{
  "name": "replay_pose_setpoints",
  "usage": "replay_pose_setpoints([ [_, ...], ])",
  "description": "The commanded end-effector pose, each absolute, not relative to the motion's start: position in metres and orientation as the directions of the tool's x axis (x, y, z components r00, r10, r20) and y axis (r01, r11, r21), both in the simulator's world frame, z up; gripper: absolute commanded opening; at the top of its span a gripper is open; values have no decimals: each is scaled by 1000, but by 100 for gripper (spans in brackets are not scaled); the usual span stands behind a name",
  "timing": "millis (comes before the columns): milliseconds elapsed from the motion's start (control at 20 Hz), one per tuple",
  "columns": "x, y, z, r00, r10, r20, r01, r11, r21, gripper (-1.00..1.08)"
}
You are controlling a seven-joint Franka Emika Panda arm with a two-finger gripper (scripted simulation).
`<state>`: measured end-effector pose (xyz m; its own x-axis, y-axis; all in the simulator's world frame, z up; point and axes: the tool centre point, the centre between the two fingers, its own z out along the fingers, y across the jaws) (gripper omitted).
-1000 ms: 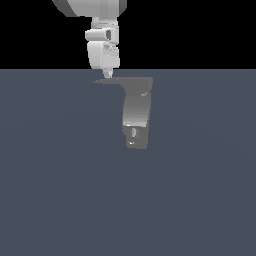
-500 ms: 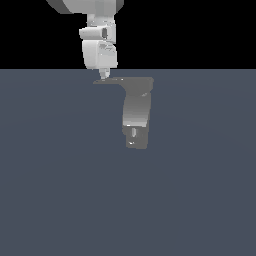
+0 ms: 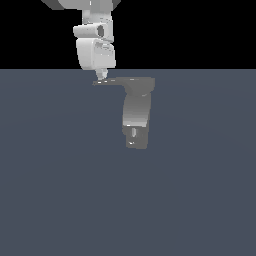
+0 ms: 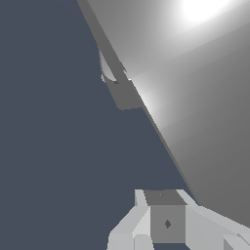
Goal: Turn on the faucet by rotating a designated handle.
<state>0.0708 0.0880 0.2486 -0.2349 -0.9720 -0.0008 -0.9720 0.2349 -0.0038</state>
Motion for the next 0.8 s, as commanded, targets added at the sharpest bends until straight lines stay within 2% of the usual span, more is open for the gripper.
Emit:
replay_pose_setpoints([
  [0,62,92,249,-232,-973,1,-973,232,0,-100],
  [500,32,101,249,-232,-973,0,-973,232,0,-100],
  [750,29,93,249,-237,-972,0,-972,237,-2,-100],
])
